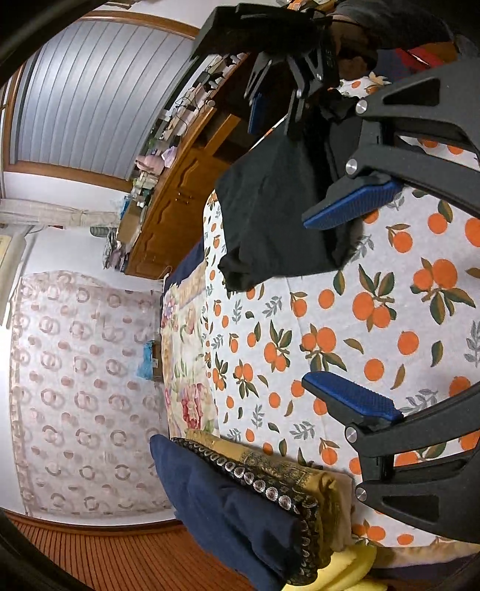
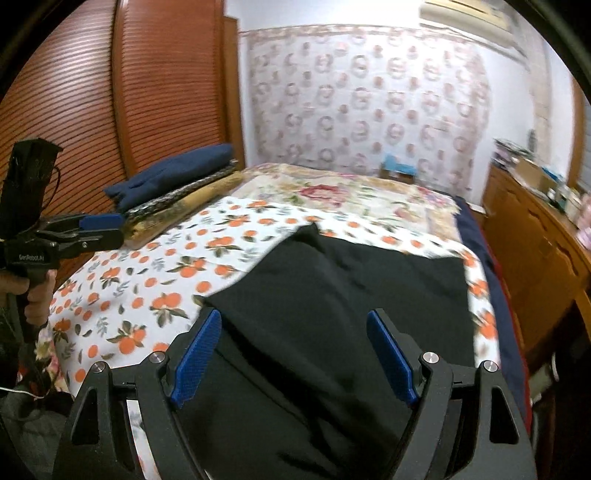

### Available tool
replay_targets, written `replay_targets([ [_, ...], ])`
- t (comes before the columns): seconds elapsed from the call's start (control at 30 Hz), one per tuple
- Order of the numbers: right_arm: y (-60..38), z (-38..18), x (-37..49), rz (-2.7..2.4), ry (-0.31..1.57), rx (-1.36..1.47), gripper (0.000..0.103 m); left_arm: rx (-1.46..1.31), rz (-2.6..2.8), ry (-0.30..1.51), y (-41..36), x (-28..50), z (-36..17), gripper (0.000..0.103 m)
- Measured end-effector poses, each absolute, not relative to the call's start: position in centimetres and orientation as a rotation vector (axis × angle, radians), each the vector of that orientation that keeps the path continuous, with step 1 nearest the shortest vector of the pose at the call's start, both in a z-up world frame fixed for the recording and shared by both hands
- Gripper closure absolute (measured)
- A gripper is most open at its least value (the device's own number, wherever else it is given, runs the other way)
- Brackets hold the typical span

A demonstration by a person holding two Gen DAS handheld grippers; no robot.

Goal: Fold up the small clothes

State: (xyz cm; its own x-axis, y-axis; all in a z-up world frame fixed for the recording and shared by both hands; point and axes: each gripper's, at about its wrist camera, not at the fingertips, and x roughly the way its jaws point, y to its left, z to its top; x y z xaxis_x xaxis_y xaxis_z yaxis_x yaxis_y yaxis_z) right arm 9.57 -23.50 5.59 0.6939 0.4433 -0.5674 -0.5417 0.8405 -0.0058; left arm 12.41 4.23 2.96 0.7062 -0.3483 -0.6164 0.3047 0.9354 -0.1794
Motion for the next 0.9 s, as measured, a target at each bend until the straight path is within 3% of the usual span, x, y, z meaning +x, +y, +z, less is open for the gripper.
replay_targets([
  [0.57,-14.6,0.4,17.3,0.719,0.806,-0.399,0.021,-0.104,-0.352,0.719,6.2,11.8,1.1,0.023],
  [0.73,-13.9,-0.5,17.6,0.682,0.817,-0.454,0.034,-0.107,-0.354,0.722,6.3,11.7,0.8,0.023],
  [0.8,-13.8,-0.5,17.8,0.659,0.804,-0.47,0.045,-0.107,-0.356,0.725,6.2,11.7,0.7,0.023],
  [0.83,-13.8,-0.5,17.9,0.648,0.797,-0.475,0.056,-0.106,-0.357,0.728,6.2,11.7,0.6,0.023],
  [0.87,-13.8,-0.5,18.0,0.64,0.79,-0.475,0.073,-0.106,-0.359,0.729,6.1,11.7,0.5,0.023],
  [0.9,-14.1,-0.4,17.8,0.644,0.787,-0.462,0.081,-0.105,-0.361,0.73,6.0,11.7,0.4,0.023],
])
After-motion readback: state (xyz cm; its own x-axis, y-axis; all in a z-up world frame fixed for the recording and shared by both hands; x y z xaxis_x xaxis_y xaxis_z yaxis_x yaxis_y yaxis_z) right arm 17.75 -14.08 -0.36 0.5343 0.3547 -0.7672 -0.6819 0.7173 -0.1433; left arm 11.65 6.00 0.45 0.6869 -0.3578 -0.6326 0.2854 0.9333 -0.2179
